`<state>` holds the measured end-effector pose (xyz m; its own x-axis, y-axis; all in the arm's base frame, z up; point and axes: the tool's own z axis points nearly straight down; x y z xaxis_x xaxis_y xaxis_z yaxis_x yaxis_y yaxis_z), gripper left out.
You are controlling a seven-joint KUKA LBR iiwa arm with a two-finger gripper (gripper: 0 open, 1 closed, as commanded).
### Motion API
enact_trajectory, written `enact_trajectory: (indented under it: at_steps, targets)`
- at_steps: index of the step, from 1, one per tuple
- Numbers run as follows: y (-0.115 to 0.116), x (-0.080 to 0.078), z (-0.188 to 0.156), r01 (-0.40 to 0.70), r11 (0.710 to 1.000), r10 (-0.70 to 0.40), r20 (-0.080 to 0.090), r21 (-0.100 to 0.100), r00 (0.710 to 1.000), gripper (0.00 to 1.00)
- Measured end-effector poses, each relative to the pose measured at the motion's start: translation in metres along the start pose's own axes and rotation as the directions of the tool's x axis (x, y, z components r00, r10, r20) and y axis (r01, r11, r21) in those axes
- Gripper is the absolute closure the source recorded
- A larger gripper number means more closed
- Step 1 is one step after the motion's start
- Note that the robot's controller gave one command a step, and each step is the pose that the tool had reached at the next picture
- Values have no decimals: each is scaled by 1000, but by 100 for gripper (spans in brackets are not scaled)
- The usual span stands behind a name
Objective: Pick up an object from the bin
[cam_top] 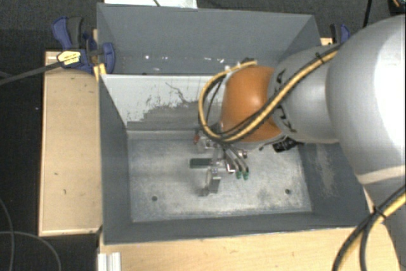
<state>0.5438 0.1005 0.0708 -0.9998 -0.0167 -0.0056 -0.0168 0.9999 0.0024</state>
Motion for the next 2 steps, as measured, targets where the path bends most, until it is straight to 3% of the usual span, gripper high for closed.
enact_trajectory:
  at_steps: [1,2]
  targets:
    - [-1,1,0,-2,1000,2,-2,1,1000,100]
    - [-28,-8,-170,137,991,-137,6,2,991,100]
